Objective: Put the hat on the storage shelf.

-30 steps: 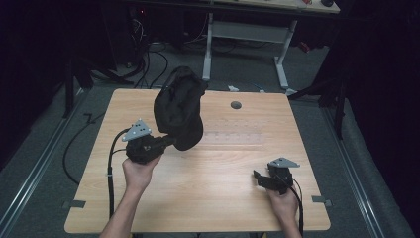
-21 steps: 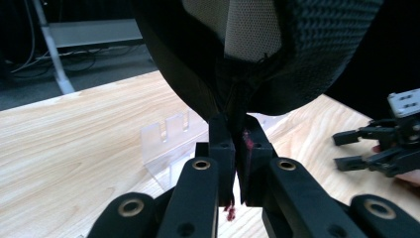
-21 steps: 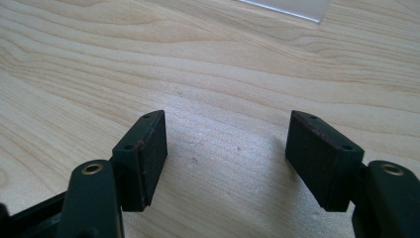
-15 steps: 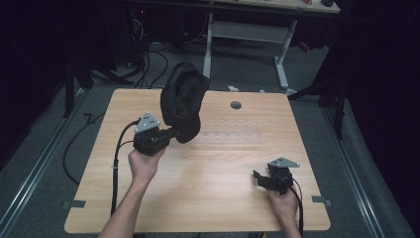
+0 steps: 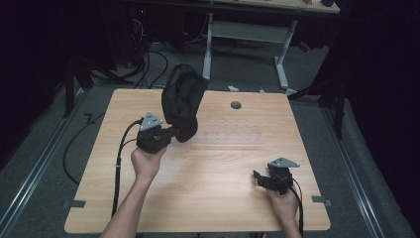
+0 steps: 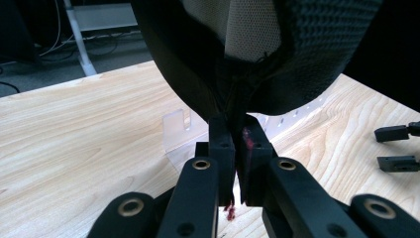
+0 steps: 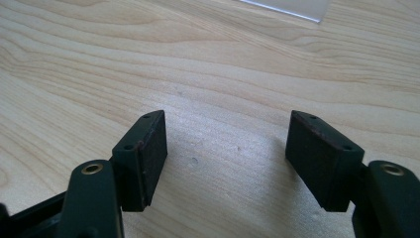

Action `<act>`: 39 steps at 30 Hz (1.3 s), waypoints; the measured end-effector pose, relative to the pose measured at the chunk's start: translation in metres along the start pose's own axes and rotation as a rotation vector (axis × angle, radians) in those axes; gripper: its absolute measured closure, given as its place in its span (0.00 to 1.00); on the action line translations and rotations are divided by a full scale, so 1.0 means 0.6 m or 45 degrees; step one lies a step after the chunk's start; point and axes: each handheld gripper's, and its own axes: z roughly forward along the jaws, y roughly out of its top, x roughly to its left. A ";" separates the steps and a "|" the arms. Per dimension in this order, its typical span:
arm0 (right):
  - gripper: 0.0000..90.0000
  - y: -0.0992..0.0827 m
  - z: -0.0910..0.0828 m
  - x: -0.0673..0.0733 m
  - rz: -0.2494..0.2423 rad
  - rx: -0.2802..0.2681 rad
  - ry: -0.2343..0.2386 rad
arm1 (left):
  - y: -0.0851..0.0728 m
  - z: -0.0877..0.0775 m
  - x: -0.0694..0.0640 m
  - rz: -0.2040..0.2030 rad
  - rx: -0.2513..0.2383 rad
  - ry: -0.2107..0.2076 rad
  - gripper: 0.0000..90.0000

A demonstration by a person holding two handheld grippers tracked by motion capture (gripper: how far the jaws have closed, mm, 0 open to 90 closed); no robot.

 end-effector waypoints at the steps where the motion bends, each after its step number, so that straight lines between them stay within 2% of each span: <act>1: 0.36 0.000 0.000 0.000 0.001 0.000 0.000 | -0.001 0.001 0.001 -0.001 0.002 0.002 0.96; 5: 0.36 0.000 0.000 0.000 0.000 0.000 0.000 | -0.005 0.005 0.002 -0.004 0.002 0.009 0.96; 15: 0.36 0.000 0.000 0.000 -0.006 -0.001 0.000 | -0.020 0.015 0.002 0.033 0.025 0.026 0.96; 27: 0.36 0.000 0.000 0.000 -0.005 -0.001 0.000 | -0.046 0.021 0.018 -0.009 0.063 0.035 0.96; 33: 0.36 0.000 0.000 0.000 -0.004 -0.001 0.000 | -0.048 0.018 0.018 -0.026 0.066 0.032 0.94; 35: 0.36 0.000 0.000 -0.001 -0.013 -0.004 -0.001 | -0.048 0.017 0.018 -0.047 0.071 0.021 0.91; 39: 0.36 0.000 0.000 -0.001 -0.012 -0.004 -0.001 | -0.049 0.014 0.020 -0.041 0.078 0.039 0.80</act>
